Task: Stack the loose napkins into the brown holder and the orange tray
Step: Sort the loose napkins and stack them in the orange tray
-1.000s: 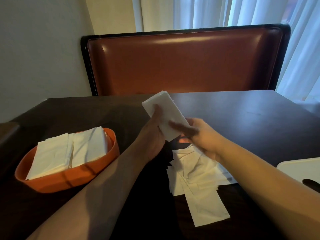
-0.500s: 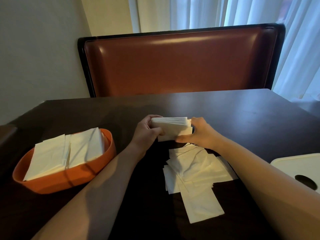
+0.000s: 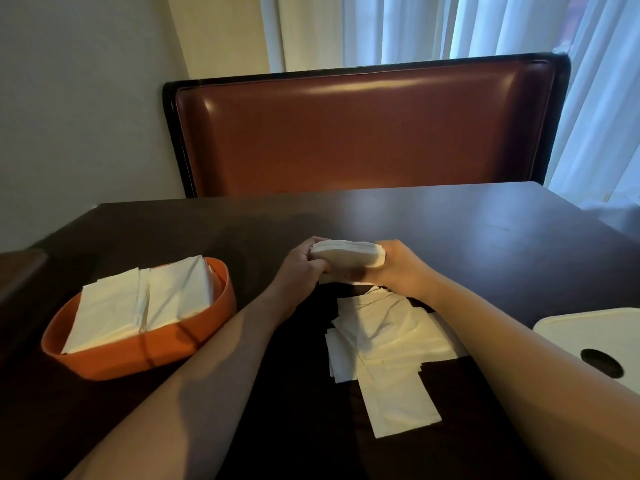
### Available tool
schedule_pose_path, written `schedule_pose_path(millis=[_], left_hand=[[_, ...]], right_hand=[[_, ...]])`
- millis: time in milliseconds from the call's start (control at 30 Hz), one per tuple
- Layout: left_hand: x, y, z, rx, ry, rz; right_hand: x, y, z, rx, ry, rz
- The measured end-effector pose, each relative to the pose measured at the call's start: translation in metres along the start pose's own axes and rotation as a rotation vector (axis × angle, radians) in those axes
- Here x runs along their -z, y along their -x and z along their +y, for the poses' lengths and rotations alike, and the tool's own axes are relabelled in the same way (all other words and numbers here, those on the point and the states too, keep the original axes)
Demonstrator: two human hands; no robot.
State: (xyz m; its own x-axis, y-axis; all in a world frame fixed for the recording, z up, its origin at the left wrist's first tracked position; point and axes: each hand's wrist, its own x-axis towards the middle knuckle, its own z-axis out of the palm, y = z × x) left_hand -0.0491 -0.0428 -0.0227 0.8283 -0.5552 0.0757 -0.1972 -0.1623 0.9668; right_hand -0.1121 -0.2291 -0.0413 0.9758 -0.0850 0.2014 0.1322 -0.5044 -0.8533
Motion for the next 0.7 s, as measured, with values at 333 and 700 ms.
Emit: schedule_pose_path(millis=[333, 700], left_hand=[[0.02, 0.03, 0.06, 0.097, 0.206, 0.159], [0.145, 0.101, 0.084, -0.051, -0.037, 0.254]], right_hand=[[0.005, 0.013, -0.076, 0.005, -0.232, -0.056], [-0.065, -0.012, -0.173, 0.08, -0.249, -0.115]])
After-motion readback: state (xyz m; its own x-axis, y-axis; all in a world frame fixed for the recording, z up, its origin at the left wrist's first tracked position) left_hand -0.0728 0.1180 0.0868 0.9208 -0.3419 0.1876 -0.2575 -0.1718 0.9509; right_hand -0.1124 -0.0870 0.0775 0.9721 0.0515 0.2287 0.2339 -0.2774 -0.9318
